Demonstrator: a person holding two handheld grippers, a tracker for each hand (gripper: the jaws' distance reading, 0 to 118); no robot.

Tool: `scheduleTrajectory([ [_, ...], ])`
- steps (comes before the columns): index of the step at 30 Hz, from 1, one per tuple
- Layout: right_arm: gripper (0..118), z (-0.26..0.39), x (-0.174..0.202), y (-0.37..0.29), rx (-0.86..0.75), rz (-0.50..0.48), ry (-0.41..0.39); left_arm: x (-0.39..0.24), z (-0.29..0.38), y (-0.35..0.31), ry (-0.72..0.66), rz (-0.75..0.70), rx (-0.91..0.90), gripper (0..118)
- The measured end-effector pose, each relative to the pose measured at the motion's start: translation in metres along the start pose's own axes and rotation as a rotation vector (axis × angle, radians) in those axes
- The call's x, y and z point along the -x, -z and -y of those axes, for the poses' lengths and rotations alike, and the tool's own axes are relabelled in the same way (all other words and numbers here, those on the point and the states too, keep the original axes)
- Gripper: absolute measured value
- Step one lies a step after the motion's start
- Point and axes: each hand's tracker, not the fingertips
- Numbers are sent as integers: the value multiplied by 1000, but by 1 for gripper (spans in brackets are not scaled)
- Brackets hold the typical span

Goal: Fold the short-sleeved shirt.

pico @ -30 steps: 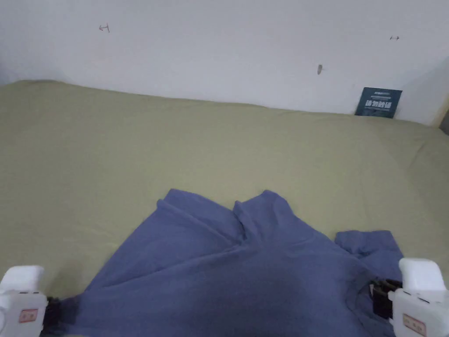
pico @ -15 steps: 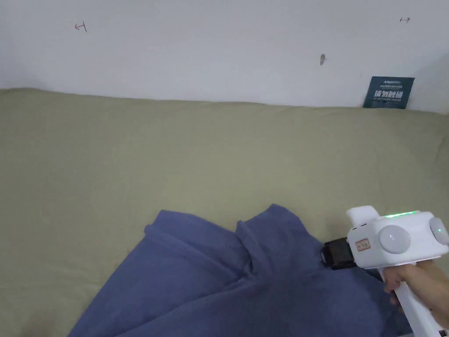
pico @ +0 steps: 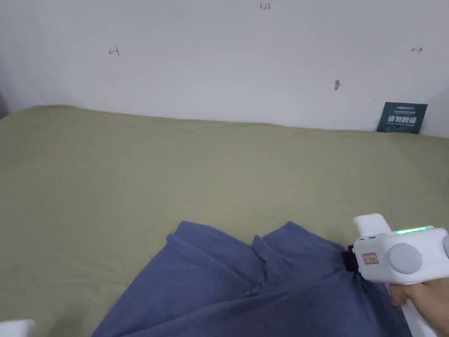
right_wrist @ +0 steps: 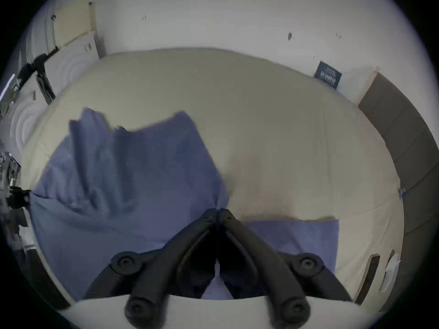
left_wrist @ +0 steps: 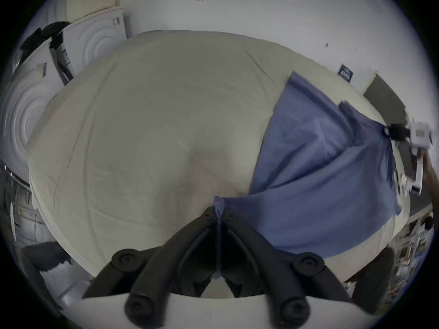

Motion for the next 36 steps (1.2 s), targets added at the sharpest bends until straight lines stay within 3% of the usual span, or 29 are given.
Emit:
scheduleTrajectory([
  [4,0,-15,-3,-90,-104,-27,-25,-2,-17,-56,-70,77,-128,2],
  [7,0,-24,-5,-156,-210,30,-60,-17,-35,-104,-17,79,-220,2],
  [13,0,-33,-16,-285,-405,125,-42,-48,-89,-188,45,91,-389,2],
  [18,0,-45,-36,-366,-537,202,21,-74,-145,-242,77,105,-468,2],
  [25,0,-77,-56,-411,-623,241,78,-112,-203,-289,95,47,-570,2],
  [36,0,-157,-69,-417,-703,291,107,-141,-268,-322,119,-32,-646,2],
])
